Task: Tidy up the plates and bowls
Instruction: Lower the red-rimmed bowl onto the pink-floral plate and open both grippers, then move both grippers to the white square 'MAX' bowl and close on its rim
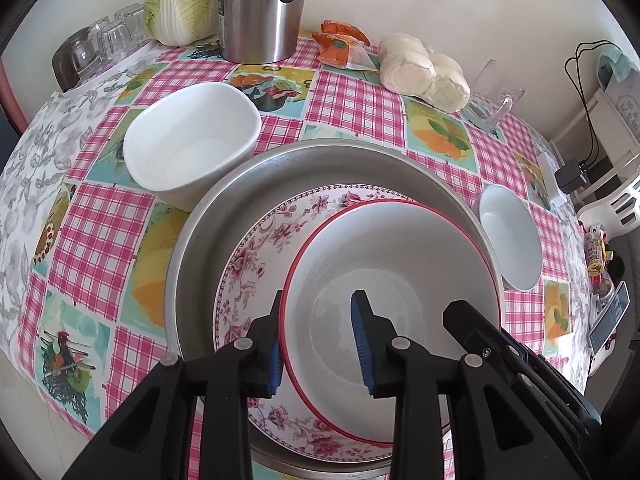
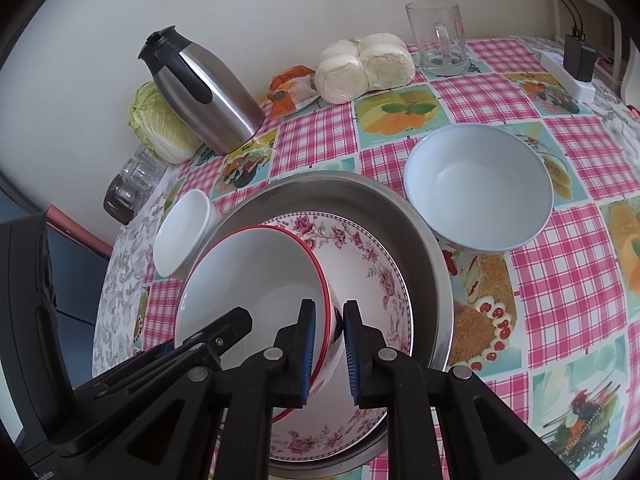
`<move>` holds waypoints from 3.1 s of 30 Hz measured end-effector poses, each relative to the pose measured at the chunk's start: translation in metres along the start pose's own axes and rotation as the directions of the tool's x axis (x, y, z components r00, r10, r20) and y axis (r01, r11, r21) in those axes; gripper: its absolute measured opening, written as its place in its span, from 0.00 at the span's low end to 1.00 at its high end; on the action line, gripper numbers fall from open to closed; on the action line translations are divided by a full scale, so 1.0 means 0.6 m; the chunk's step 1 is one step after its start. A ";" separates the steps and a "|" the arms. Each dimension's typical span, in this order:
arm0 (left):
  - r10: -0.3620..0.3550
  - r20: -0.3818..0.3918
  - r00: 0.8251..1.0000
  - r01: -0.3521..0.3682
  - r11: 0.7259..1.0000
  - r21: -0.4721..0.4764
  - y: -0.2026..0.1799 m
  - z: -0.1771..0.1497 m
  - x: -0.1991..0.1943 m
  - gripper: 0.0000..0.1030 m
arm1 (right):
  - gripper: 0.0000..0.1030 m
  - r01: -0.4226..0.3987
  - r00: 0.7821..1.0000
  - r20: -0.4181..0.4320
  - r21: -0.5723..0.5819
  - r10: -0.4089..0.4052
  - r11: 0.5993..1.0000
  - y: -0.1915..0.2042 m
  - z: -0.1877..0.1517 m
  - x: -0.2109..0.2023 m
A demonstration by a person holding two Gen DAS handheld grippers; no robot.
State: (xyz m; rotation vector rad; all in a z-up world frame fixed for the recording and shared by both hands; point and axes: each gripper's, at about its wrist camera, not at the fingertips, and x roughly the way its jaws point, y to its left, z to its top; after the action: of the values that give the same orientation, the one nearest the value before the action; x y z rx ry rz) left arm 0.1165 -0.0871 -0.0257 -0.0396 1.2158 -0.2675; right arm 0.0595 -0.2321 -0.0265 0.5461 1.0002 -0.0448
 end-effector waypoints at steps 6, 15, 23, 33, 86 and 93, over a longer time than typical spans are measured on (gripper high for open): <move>0.005 -0.005 1.000 -0.005 1.000 -0.008 0.005 -0.001 0.003 0.38 | 0.17 -0.008 1.000 -0.003 0.008 0.008 1.000 -0.001 0.001 -0.001; -0.005 0.035 0.999 0.006 1.000 -0.014 0.013 0.003 -0.023 0.39 | 0.17 -0.008 0.999 0.041 -0.001 0.008 1.000 -0.002 0.007 -0.024; -0.010 0.084 0.996 0.012 1.000 -0.019 0.015 0.008 -0.054 0.60 | 0.16 -0.008 0.995 0.097 -0.016 0.009 1.000 -0.003 0.017 -0.061; 0.018 0.111 0.994 -0.007 0.995 -0.102 0.048 0.010 -0.068 0.75 | 0.57 0.047 0.988 0.147 0.008 -0.048 0.999 -0.014 0.024 -0.087; 0.132 0.243 0.961 -0.070 0.966 -0.248 0.215 0.094 -0.076 0.97 | 1.00 0.170 0.961 0.205 0.092 -0.186 0.981 0.004 0.016 -0.104; 0.130 0.270 0.954 -0.053 0.960 -0.273 0.234 0.106 -0.079 0.97 | 1.00 0.226 0.943 0.245 0.032 -0.227 0.974 0.045 0.049 -0.119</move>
State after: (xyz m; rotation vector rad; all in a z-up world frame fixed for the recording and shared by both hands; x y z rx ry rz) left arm 0.1862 0.0521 0.0163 -0.2446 0.9538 -0.0134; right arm 0.0507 -0.2371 0.0549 0.4137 0.8141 -0.3132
